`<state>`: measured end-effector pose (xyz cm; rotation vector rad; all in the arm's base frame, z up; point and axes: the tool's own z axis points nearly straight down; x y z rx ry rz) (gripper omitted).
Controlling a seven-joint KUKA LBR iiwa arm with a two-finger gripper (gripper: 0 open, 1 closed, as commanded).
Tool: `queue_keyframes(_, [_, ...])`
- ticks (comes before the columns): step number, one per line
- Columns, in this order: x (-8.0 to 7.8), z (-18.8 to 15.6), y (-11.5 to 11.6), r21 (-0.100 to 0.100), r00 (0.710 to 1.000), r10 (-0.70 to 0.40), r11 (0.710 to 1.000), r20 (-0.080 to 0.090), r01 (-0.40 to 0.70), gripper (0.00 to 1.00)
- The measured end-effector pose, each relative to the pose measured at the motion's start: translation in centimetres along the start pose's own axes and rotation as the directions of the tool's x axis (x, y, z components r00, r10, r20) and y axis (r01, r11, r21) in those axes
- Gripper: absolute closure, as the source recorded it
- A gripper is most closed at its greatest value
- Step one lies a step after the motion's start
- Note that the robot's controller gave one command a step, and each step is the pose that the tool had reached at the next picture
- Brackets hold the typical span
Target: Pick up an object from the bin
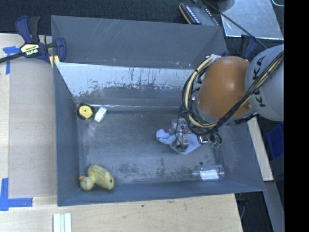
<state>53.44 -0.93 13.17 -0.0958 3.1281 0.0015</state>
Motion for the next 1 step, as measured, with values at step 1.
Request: queue_keyframes(1, [1.24,-11.65,1.28,0.000,1.000,-0.015,1.000,0.002,0.015,1.00])
